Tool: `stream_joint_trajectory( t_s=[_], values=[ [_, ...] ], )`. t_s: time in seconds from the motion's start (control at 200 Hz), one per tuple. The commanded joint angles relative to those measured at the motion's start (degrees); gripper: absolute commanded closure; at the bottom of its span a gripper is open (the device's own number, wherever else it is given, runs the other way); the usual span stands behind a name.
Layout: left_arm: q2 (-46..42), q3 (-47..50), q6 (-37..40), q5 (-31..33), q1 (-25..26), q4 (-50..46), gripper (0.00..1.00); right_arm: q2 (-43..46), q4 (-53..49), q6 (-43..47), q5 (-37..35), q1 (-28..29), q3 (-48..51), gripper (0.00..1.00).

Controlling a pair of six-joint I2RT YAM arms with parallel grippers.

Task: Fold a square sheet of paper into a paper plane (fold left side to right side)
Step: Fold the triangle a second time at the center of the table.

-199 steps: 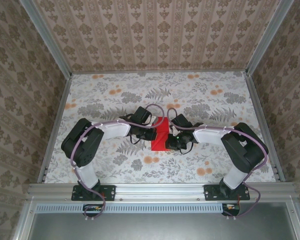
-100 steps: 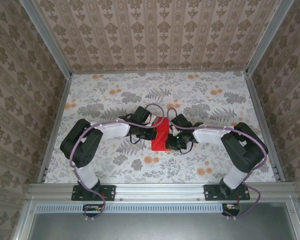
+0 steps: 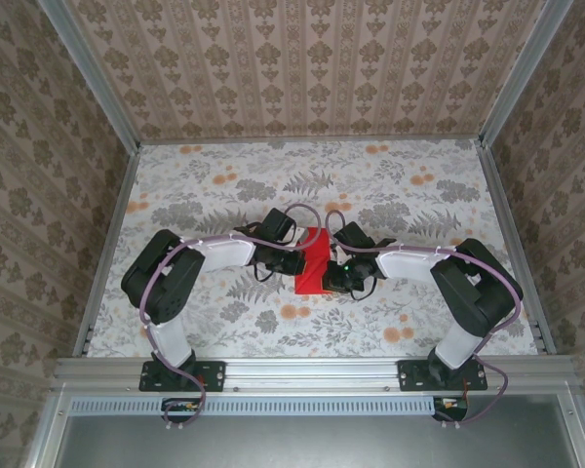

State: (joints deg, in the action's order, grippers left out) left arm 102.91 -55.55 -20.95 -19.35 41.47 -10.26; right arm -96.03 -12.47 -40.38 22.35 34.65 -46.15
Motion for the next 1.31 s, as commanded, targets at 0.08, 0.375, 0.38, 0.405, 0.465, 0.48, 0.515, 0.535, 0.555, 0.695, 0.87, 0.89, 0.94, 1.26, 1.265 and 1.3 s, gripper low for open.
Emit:
stream_joint_trajectory(
  t_s=[0.08,0.375,0.38,0.405,0.465,0.48,0.515,0.535,0.555,0.695,0.87,0.89,0.94,1.26,1.265,1.3],
  values=[
    [1.4,-0.5,1.5,0.4,-0.5,-1.8,0.99,-0.5,-4.4,1.0,-1.4,-0.1,1.2,0.9],
    [1.6,-0.6,1.7,0.4,-0.3,-2.0,0.99,6.4,11.2,-3.3,7.7,-4.7,4.3,0.9],
    [1.6,-0.7,1.7,0.4,-0.3,-2.1,0.99,6.4,11.5,-3.4,7.7,-4.7,4.2,0.9],
    [1.6,-0.6,1.7,0.4,-0.2,-2.1,0.99,5.9,12.7,-3.9,8.1,-4.9,3.9,0.9],
    [1.5,-0.7,1.7,0.5,-0.2,-2.2,0.99,4.4,15.3,-5.2,8.6,-4.9,2.7,0.91],
    [1.5,-0.7,1.7,0.5,-0.2,-2.2,0.99,4.0,15.9,-5.5,8.7,-4.9,2.4,0.91],
    [1.5,-0.8,1.7,0.6,-0.1,-2.2,0.99,3.1,16.8,-6.1,8.8,-4.9,1.7,0.91],
    [1.5,-0.8,1.7,0.7,-0.1,-2.2,0.99,2.5,17.2,-6.3,8.8,-4.8,1.2,0.91],
    [1.5,-0.8,1.8,0.7,-0.1,-2.3,0.99,1.9,17.3,-6.4,8.7,-4.9,0.7,0.91],
    [1.5,-0.8,1.8,0.7,0.1,-2.3,0.99,-2.3,18.0,-7.3,8.2,-4.8,-2.9,0.92],
    [1.4,-1.0,1.9,0.7,0.2,-2.4,0.99,-5.8,17.1,-7.2,8.8,-3.9,-5.5,0.92],
    [1.4,-0.9,1.9,0.8,0.3,-2.5,0.99,-6.0,17.0,-7.1,8.8,-3.9,-5.6,0.92],
    [1.4,-1.0,1.9,0.8,0.3,-2.5,0.99,-6.4,16.8,-7.0,8.7,-3.7,-5.4,0.92],
    [1.9,-1.6,2.2,0.8,0.6,-2.9,0.99,-8.5,15.8,-5.7,7.9,-3.6,-5.8,0.92],
    [1.9,-1.6,2.2,0.8,0.6,-2.9,0.99,-8.5,15.8,-5.7,7.9,-3.6,-5.8,0.92],
    [1.9,-1.7,2.2,0.8,0.7,-2.9,0.99,-8.7,15.3,-5.4,7.8,-3.6,-5.9,0.92]
  ],
)
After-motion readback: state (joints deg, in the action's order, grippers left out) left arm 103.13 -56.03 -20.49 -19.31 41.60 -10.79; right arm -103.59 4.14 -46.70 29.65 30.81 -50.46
